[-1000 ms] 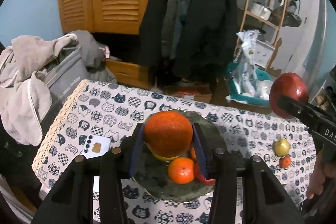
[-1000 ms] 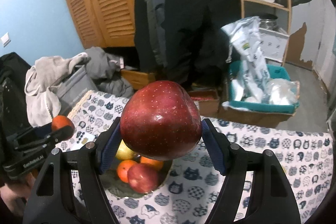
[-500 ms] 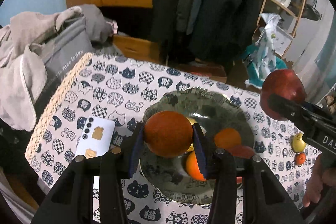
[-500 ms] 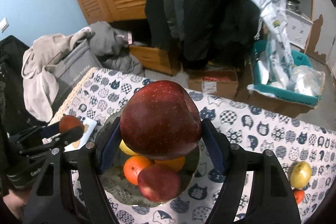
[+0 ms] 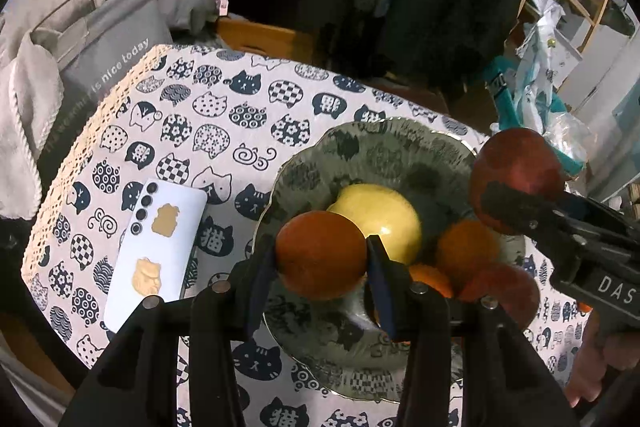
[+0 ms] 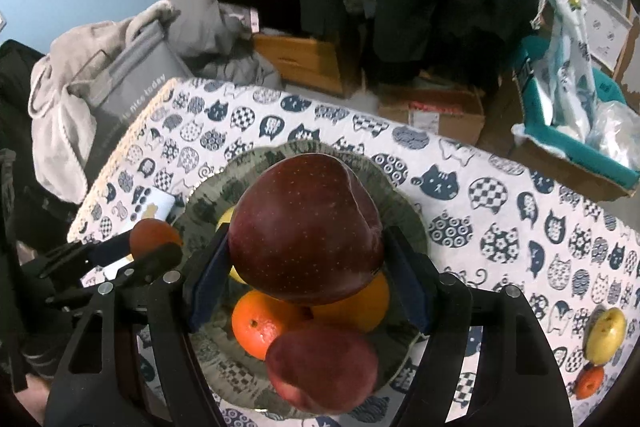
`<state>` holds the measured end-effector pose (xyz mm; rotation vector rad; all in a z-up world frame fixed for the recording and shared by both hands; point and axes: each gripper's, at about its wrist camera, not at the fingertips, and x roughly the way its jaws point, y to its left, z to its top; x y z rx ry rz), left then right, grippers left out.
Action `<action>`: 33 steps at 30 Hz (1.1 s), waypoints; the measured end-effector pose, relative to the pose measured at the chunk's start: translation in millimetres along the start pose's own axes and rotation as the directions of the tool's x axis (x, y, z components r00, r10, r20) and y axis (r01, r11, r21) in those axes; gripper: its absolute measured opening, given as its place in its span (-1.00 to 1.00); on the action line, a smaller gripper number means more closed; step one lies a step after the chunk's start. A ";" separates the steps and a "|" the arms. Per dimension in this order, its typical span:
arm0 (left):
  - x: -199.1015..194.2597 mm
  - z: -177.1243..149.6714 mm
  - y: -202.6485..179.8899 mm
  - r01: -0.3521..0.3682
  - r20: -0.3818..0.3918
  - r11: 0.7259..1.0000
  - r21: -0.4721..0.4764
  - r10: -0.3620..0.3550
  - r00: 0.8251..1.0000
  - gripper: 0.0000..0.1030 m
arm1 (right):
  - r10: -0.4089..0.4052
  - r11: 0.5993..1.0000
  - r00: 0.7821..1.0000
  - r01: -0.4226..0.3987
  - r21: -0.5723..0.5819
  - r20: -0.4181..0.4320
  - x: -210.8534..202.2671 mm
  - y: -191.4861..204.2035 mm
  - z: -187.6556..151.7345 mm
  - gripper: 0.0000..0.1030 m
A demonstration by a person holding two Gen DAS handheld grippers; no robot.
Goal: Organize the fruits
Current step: 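Lower the tangerine into the glass bowl with the left tool while the right tool lowers the apple there, then open both tools to release the tangerine and red apple into the bowl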
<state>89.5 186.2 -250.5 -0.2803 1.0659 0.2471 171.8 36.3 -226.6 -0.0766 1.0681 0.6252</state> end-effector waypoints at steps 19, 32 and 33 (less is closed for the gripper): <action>32.3 -11.0 8.5 -0.006 -0.093 1.000 -0.013 0.005 0.996 -0.08 | -0.003 1.000 0.992 0.002 -0.008 -0.130 39.3 5.3 -3.2 0.46; 20.9 -8.1 1.2 -0.008 -0.066 1.000 0.016 0.009 0.998 0.44 | 0.014 1.000 0.991 -0.013 0.007 -0.132 36.6 3.5 -1.6 0.48; 18.3 -7.9 1.2 -0.008 -0.060 1.000 0.017 0.009 0.998 0.44 | 0.011 1.000 0.992 -0.010 0.009 -0.126 34.3 2.8 -1.4 0.48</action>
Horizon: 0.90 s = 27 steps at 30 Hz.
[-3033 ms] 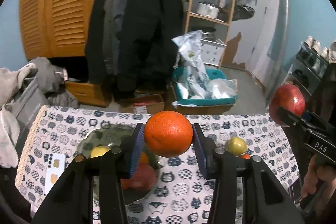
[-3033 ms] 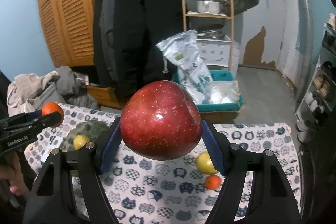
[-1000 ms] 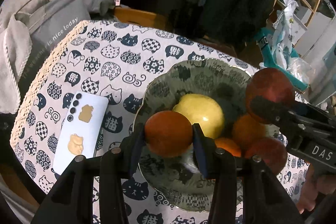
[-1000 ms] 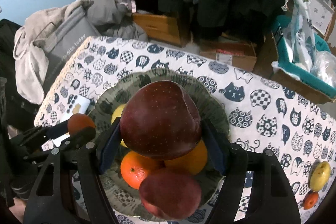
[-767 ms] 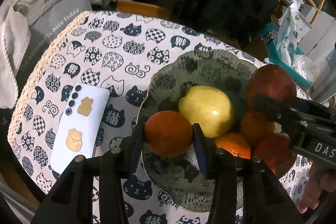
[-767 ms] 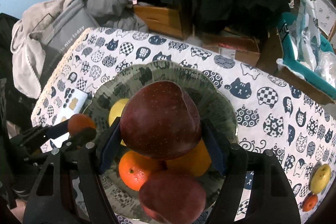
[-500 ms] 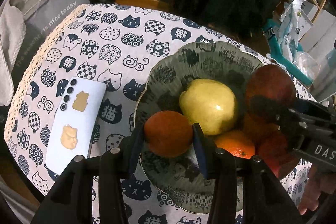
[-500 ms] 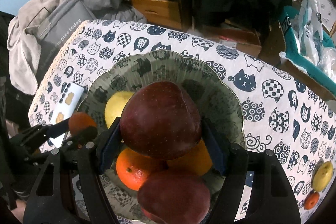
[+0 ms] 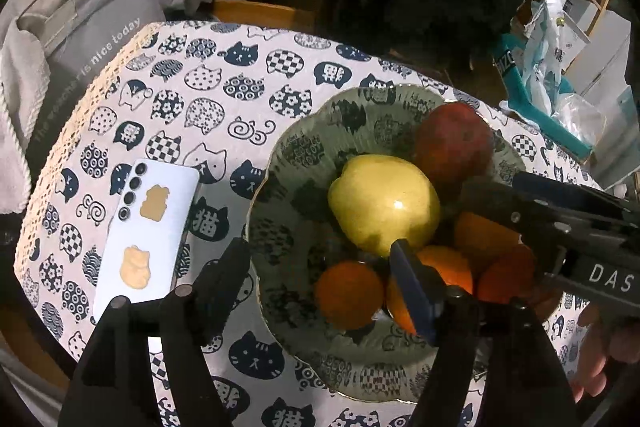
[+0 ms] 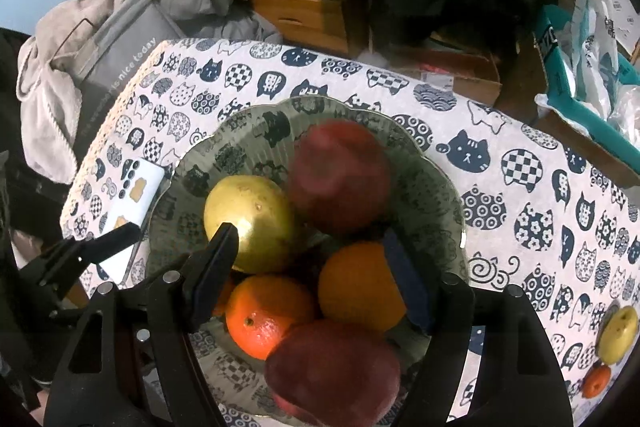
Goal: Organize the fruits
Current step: 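Open both tools to release the tangerine and red apple into the bowl, then raise both tools out of the bowl and pull them back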
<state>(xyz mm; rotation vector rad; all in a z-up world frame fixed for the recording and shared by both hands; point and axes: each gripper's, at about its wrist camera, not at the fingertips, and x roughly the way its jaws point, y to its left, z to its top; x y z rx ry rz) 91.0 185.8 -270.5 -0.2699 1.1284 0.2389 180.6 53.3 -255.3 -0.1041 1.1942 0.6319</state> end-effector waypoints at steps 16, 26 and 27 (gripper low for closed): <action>-63.3 7.1 -19.0 0.040 0.130 0.999 0.018 -0.042 0.991 0.44 | -0.162 0.985 0.970 0.169 -0.020 0.181 -81.3 -9.2 -6.7 0.48; -111.1 7.4 -44.4 0.042 0.224 0.997 0.071 -0.057 0.973 0.51 | -0.215 0.975 0.936 0.221 0.013 0.277 -140.3 -22.1 -26.1 0.48; -117.8 7.7 -47.1 0.052 0.237 0.996 0.072 -0.068 0.969 0.51 | -0.223 0.974 0.932 0.227 0.020 0.287 -147.6 -24.1 -29.3 0.48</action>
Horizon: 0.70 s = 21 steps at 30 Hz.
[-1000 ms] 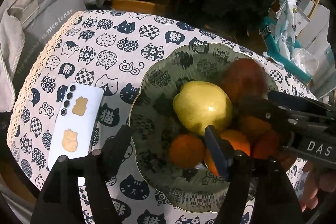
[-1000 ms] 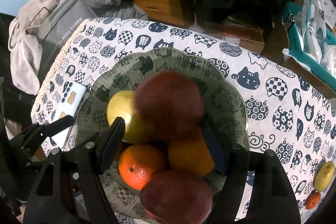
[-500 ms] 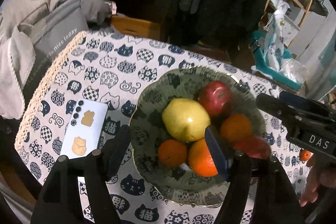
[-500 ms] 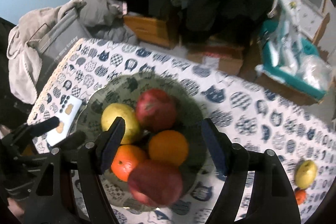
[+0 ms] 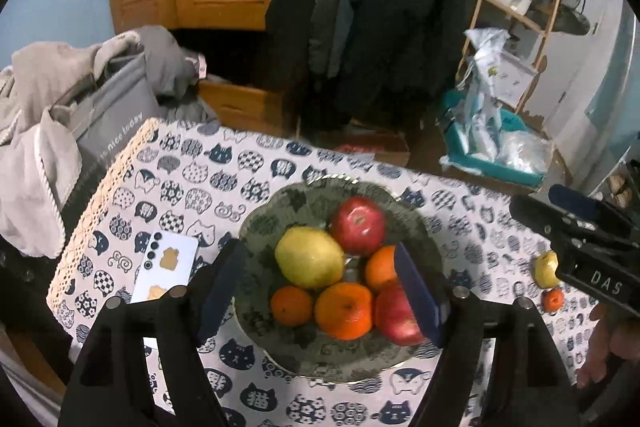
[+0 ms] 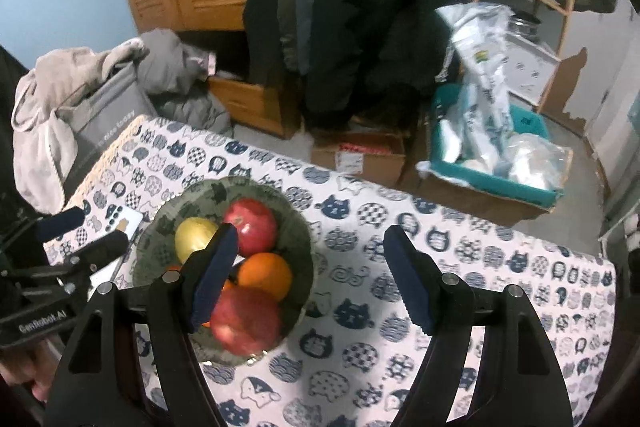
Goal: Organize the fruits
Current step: 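Raise both tools out of the bowl and pull them back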
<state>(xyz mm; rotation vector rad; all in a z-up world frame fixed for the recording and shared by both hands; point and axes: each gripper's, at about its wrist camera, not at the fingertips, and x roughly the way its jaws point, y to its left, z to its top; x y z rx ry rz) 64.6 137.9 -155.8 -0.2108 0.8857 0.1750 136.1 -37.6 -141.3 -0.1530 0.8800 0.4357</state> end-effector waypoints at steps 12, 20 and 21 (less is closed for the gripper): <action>-46.7 4.1 -43.5 0.029 0.096 0.996 0.086 -0.037 0.995 0.67 | -0.082 0.996 0.990 0.079 0.033 0.116 -80.6 -36.5 -11.8 0.47; -67.7 3.5 -74.9 0.065 0.128 0.989 0.136 -0.082 0.988 0.71 | -0.136 0.990 0.977 0.129 0.052 0.164 -123.1 -60.2 -28.4 0.55; -69.9 3.6 -79.7 0.069 0.131 0.987 0.144 -0.088 0.988 0.71 | -0.148 0.989 0.974 0.141 0.054 0.170 -128.3 -63.6 -31.3 0.56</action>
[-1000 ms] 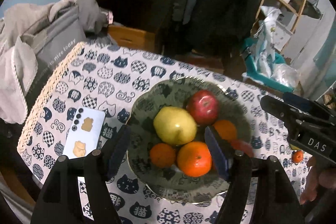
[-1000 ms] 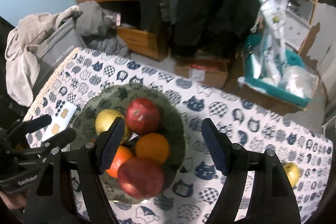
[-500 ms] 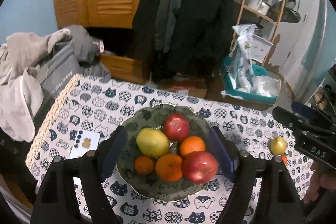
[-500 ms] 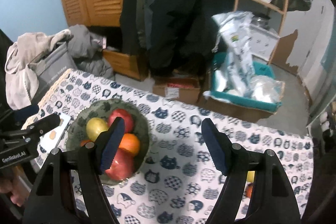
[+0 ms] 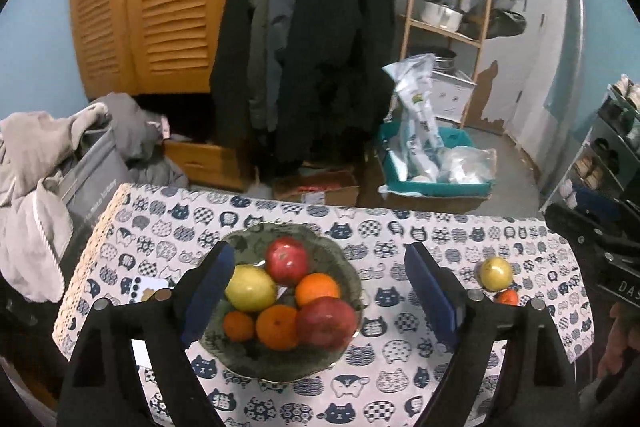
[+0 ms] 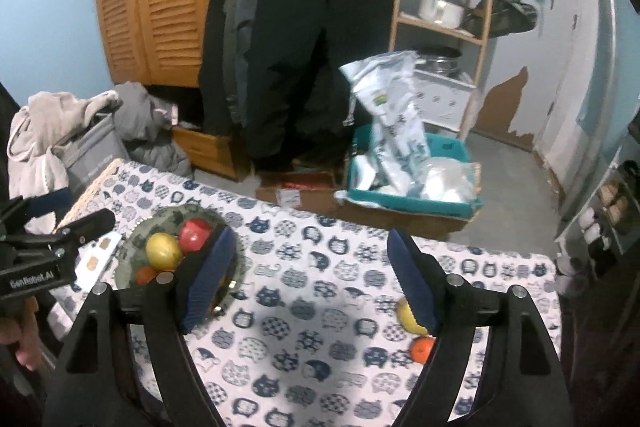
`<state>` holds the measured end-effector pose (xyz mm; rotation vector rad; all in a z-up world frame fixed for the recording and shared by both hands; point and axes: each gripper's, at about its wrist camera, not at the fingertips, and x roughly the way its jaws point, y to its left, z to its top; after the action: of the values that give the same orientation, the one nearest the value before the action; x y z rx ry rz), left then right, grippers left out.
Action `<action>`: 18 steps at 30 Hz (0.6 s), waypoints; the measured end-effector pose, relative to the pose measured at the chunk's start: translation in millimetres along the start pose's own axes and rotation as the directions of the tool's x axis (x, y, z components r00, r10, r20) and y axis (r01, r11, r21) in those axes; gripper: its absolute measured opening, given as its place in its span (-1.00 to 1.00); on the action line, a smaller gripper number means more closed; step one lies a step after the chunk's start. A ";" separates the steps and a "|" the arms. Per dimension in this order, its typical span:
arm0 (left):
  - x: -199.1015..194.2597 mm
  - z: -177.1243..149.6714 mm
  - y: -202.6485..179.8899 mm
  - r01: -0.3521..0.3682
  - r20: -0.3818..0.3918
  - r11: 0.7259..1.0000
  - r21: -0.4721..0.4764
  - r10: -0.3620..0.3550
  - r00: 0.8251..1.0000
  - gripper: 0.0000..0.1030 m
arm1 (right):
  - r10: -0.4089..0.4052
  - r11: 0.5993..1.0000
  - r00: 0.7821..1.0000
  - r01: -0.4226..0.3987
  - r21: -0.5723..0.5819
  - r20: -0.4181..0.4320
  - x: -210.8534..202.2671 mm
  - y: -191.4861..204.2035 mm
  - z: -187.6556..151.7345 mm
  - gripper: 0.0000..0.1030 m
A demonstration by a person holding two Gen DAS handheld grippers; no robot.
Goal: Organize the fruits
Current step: 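Raise both tools out of the bowl and pull them back, then move the left tool to the yellow-green pear while the right tool approaches the small tangerine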
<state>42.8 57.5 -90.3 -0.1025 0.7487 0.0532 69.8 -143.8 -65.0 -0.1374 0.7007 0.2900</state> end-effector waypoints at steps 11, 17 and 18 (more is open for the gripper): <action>-9.6 6.0 -59.3 0.057 0.021 0.995 0.083 -0.059 0.998 0.82 | -0.103 0.993 0.994 0.102 0.057 0.023 -35.3 -63.3 -24.0 0.58; -2.9 5.8 -83.8 0.074 0.004 0.991 0.113 -0.075 0.997 0.82 | -0.141 0.984 0.990 0.141 0.107 -0.009 -37.7 -97.1 -38.0 0.58; -2.1 5.6 -87.8 0.075 0.001 0.990 0.118 -0.075 0.997 0.82 | -0.145 0.983 0.989 0.145 0.114 -0.011 -38.0 -101.8 -39.7 0.58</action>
<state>52.6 -29.2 -78.3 -0.0178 0.7398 -0.0622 49.1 -257.5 -67.5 -0.0795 0.7046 0.1096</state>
